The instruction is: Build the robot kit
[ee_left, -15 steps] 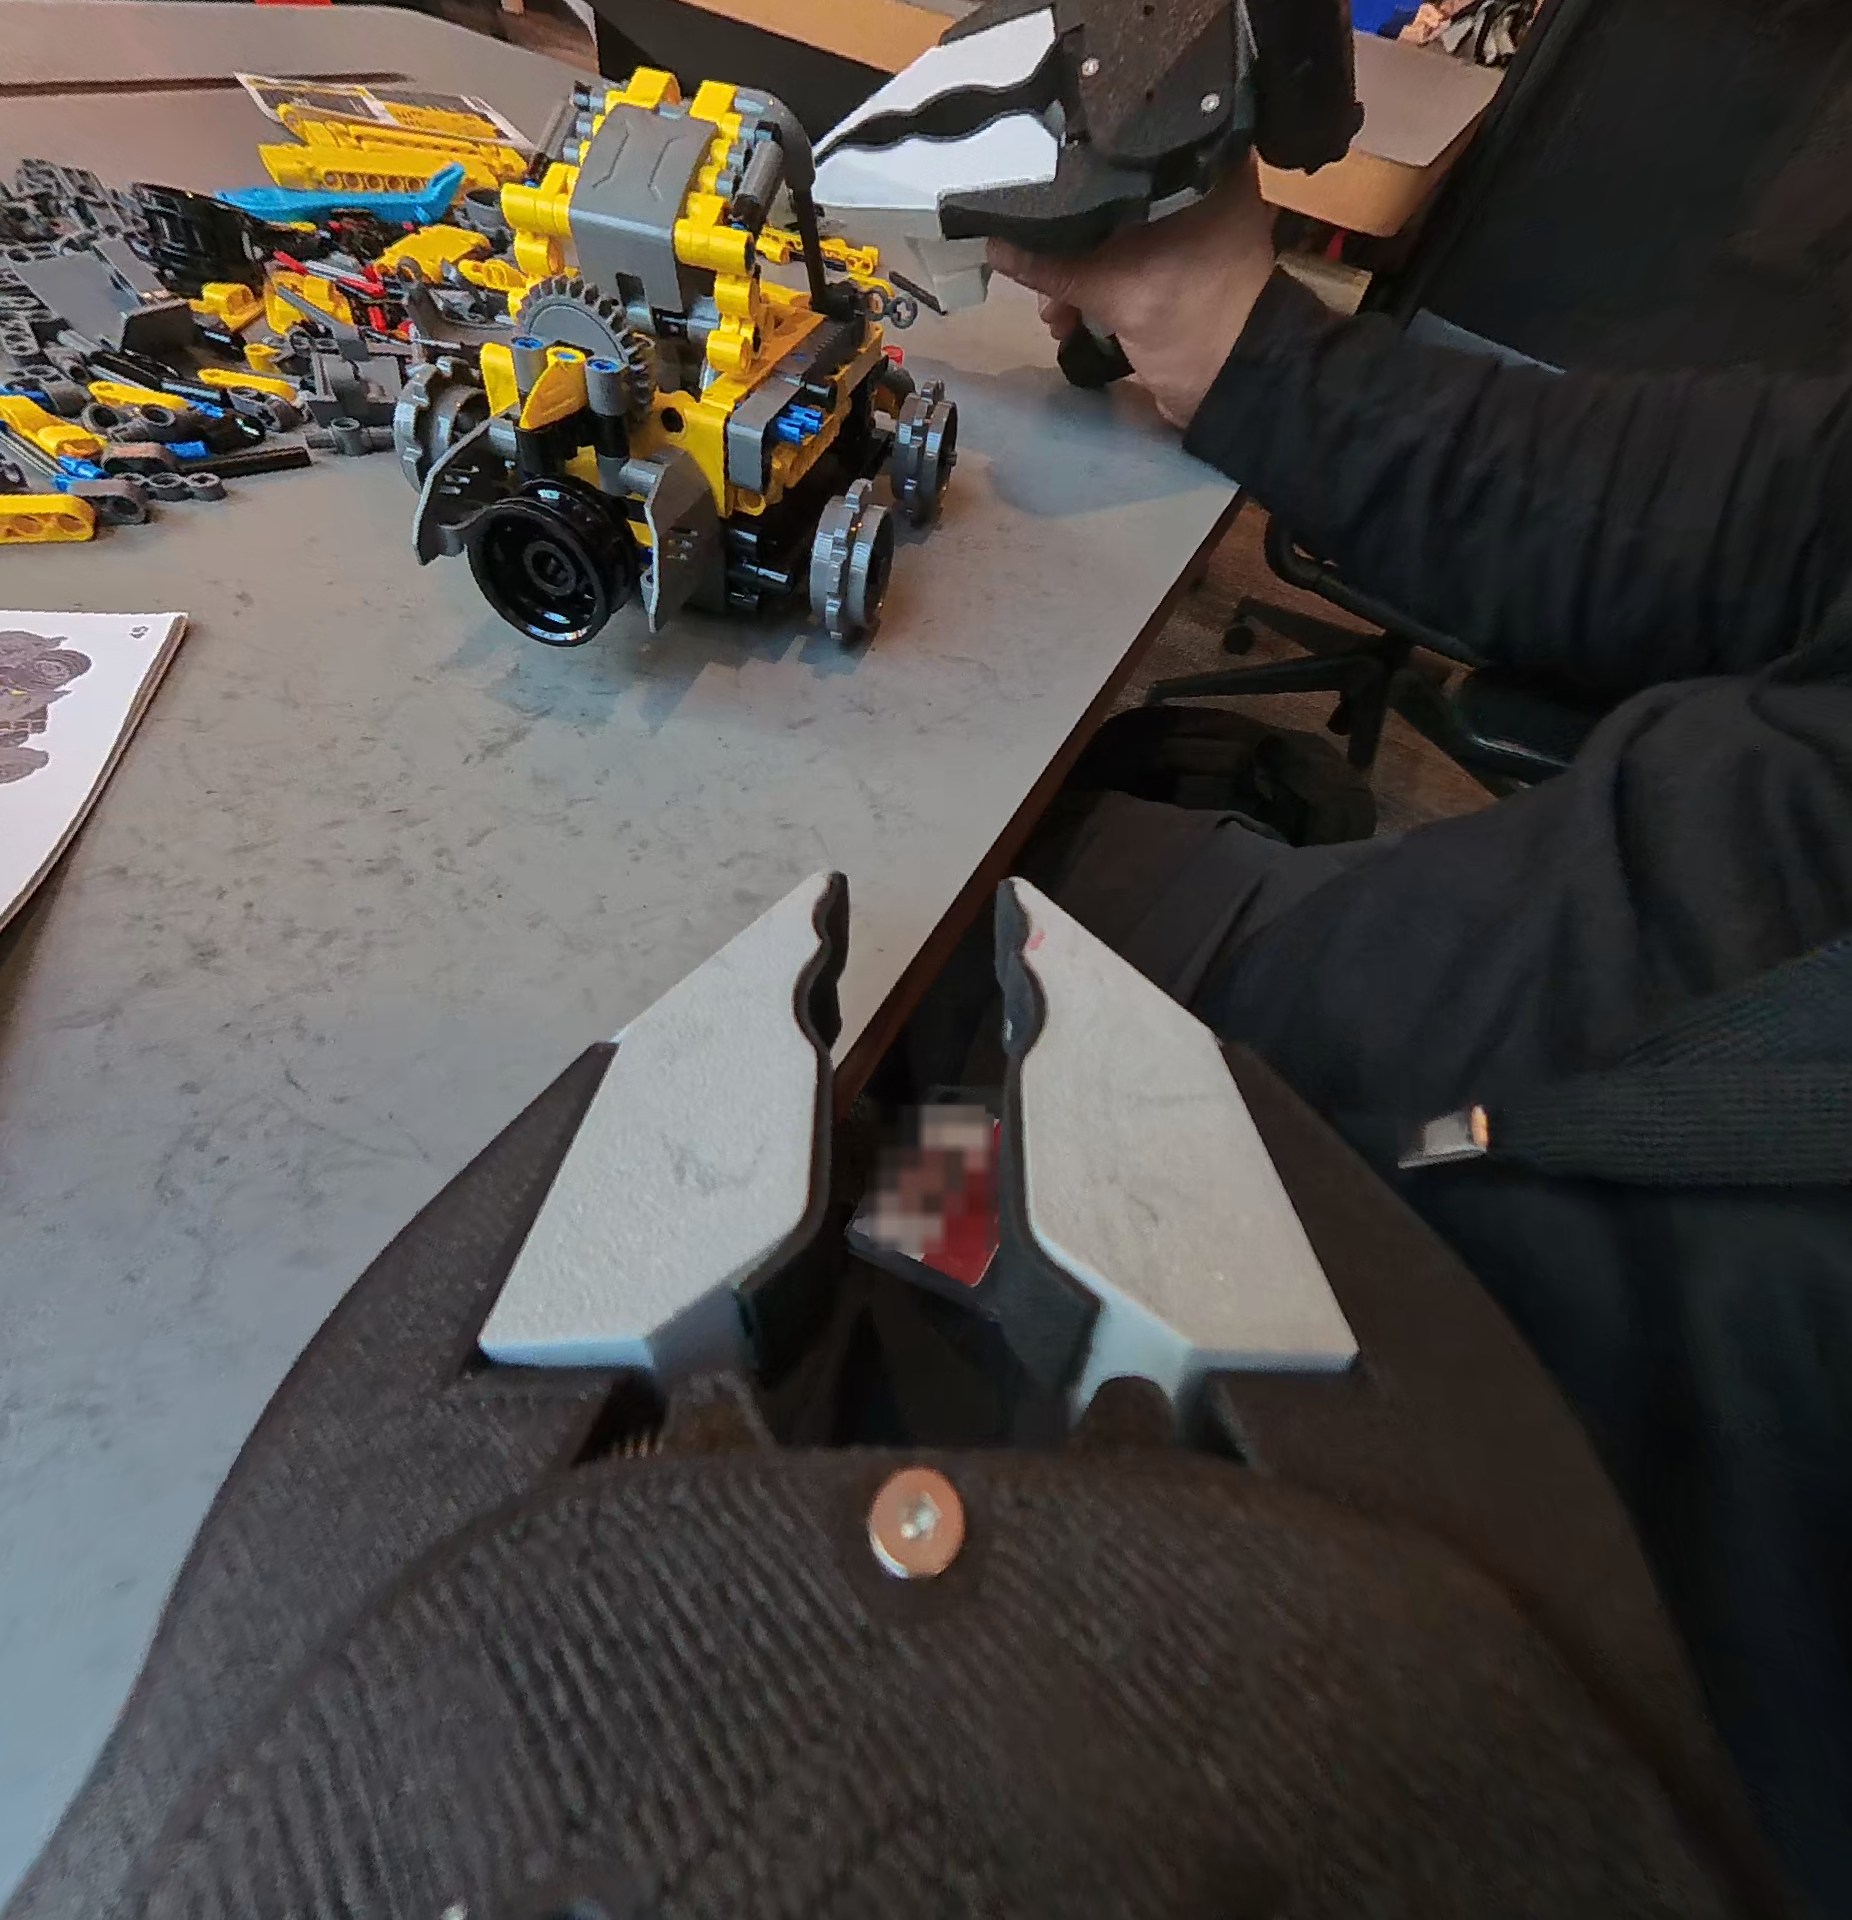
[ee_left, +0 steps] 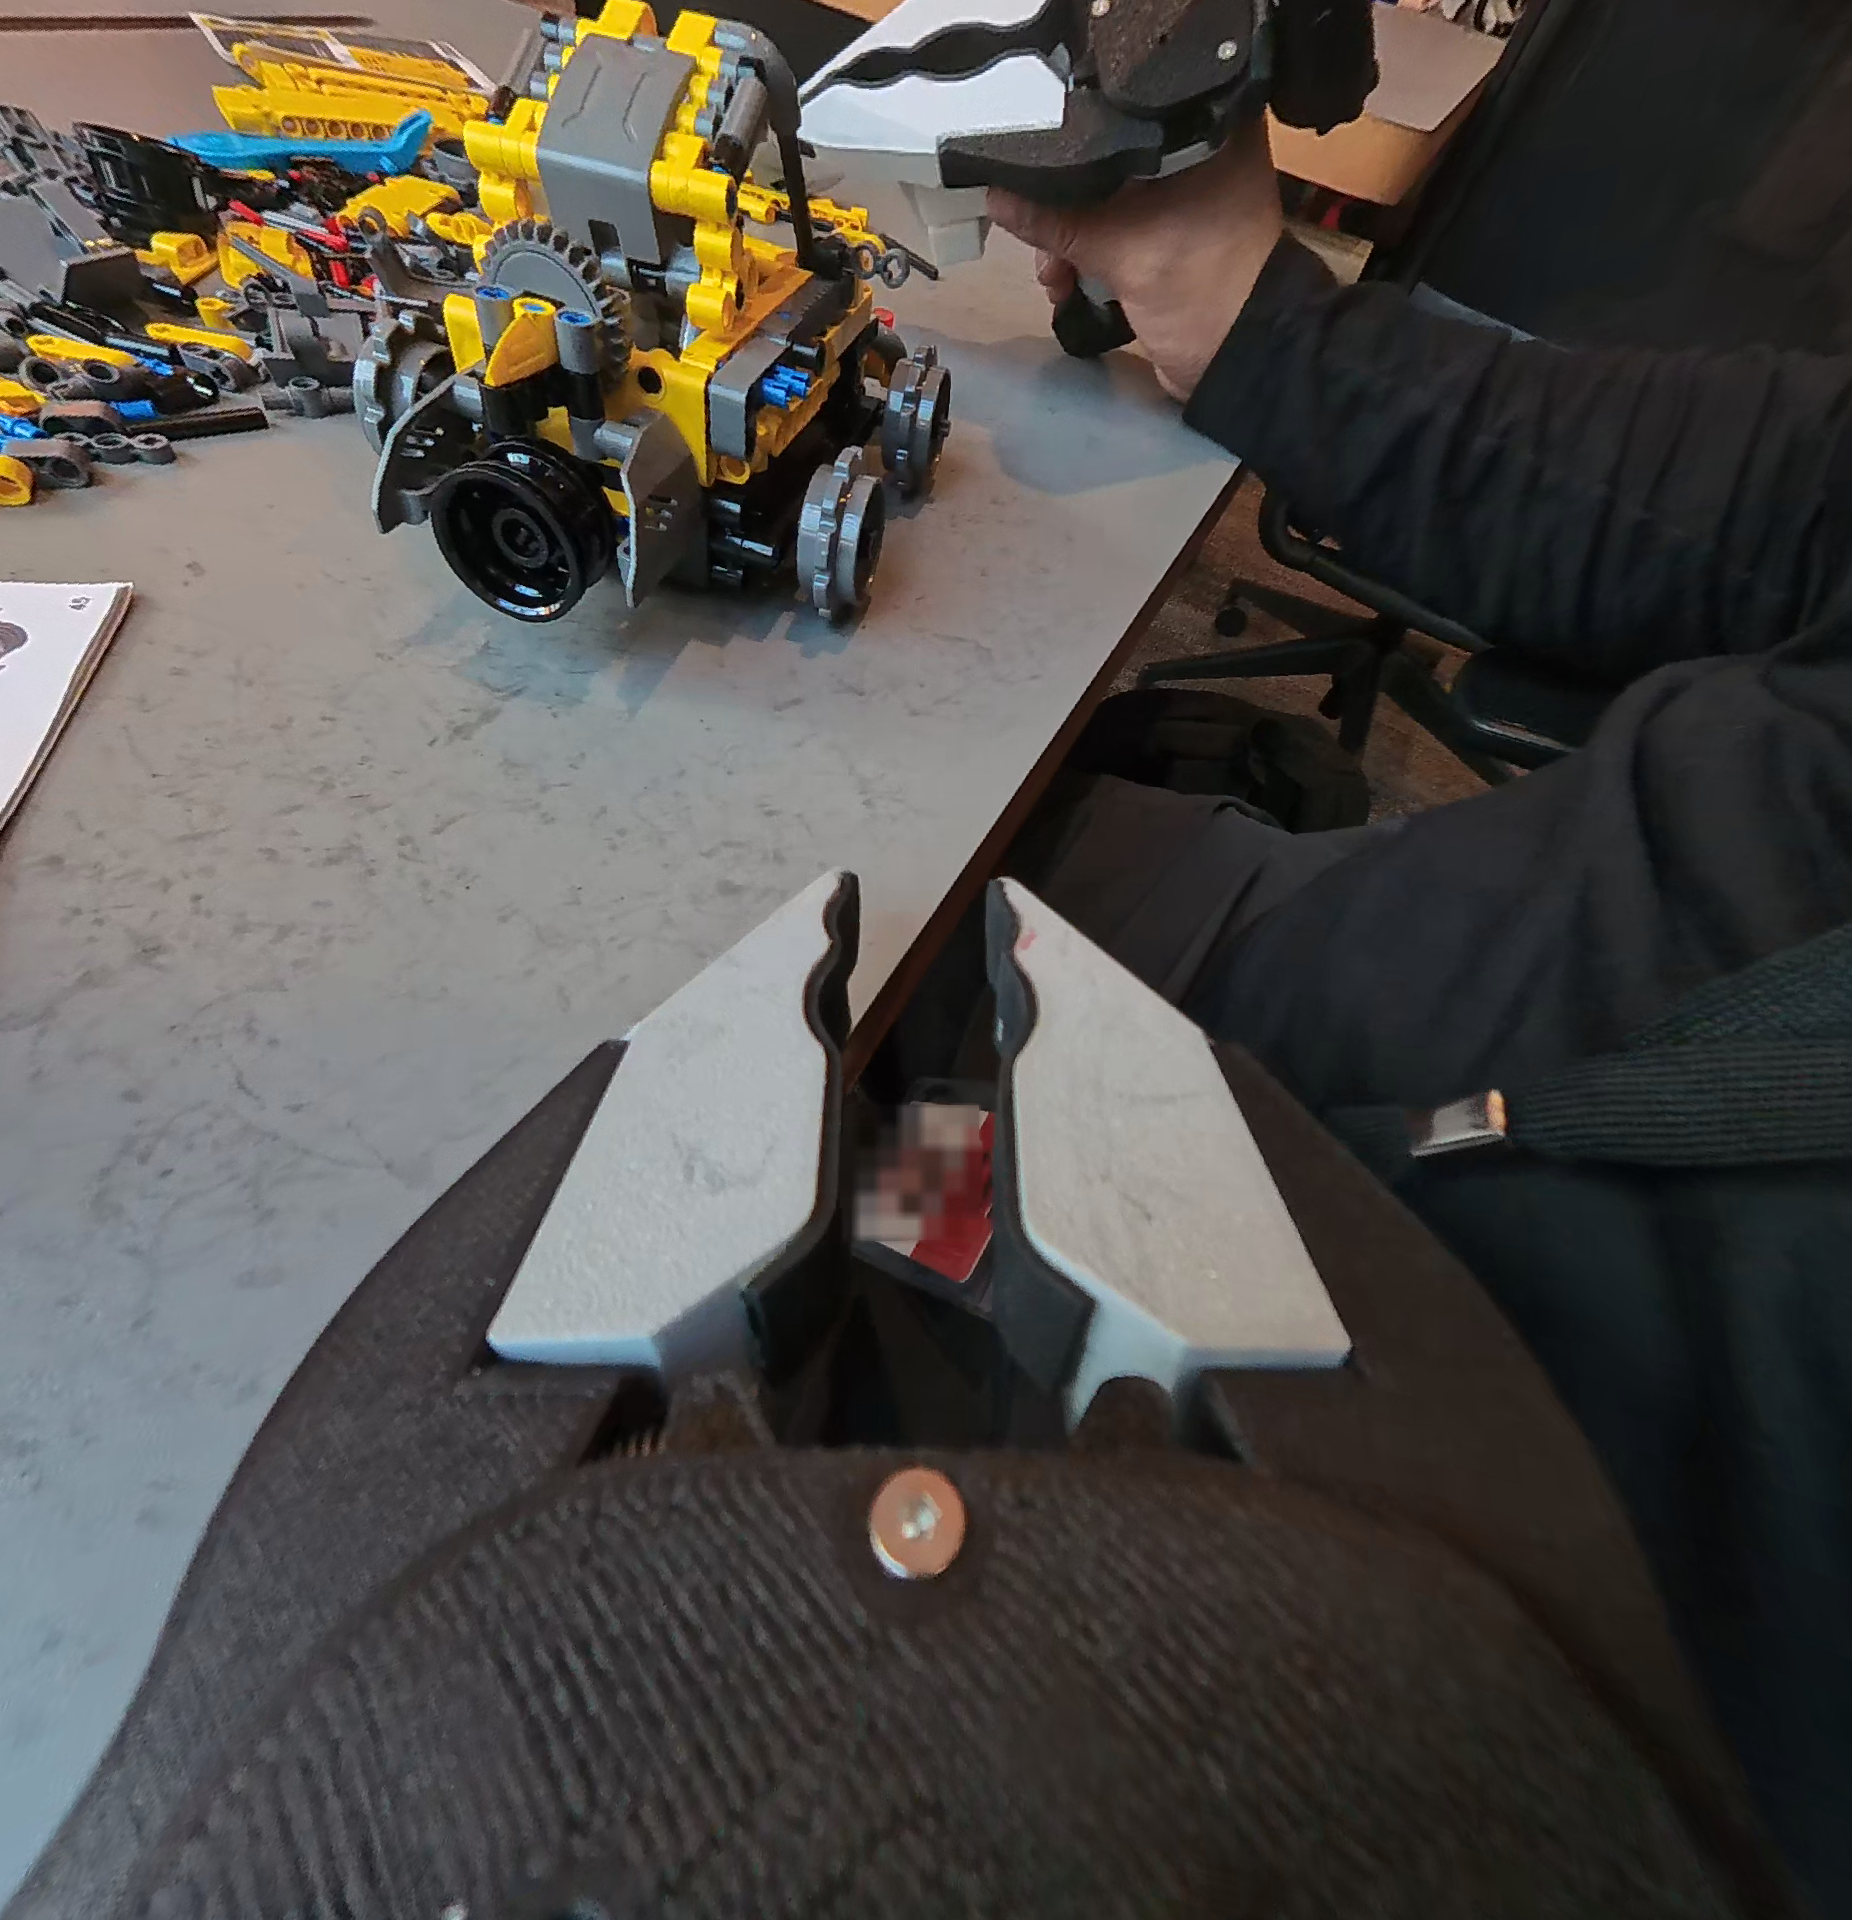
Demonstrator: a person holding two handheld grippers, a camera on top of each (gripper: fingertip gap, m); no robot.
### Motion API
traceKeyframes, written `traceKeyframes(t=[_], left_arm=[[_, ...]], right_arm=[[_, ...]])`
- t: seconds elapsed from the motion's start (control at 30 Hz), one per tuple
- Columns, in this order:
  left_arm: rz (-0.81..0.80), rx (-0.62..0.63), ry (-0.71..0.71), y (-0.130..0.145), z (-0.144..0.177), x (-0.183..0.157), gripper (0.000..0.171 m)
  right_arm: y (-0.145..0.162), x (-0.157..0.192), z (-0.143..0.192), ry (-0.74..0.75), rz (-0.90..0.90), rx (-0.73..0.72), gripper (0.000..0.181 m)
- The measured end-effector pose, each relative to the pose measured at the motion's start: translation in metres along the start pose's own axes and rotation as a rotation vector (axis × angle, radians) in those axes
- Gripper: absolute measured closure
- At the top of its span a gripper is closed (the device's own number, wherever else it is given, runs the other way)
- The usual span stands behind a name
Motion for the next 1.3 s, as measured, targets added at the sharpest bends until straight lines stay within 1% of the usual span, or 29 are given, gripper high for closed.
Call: traceKeyframes(t=[0.47,0.67,1.3], left_arm=[[-0.002,0.000,0.000,-0.0001,-0.0007,-0.0005,0.151],[-0.005,0.004,0.002,0.0001,-0.0025,-0.0013,0.151],[-0.021,0.021,-0.003,0.0028,-0.0040,-0.0001,0.153]], right_arm=[[-0.0005,0.0017,-0.0001,-0.002,0.013,-0.002,0.181],[-0.0048,0.0045,0.0028,-0.011,0.027,-0.039,0.181],[-0.0046,0.0055,0.0023,-0.006,0.040,-0.029,0.181]])
Point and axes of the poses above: each gripper's, where its closed fingertips meet, z back along the fingers, y out of its underside, x = y × z across the jaws, the point moved 7 cm from there along z, back along the fingers, and after that the axes turned 7 degrees about -y, right-handed, at the moved point
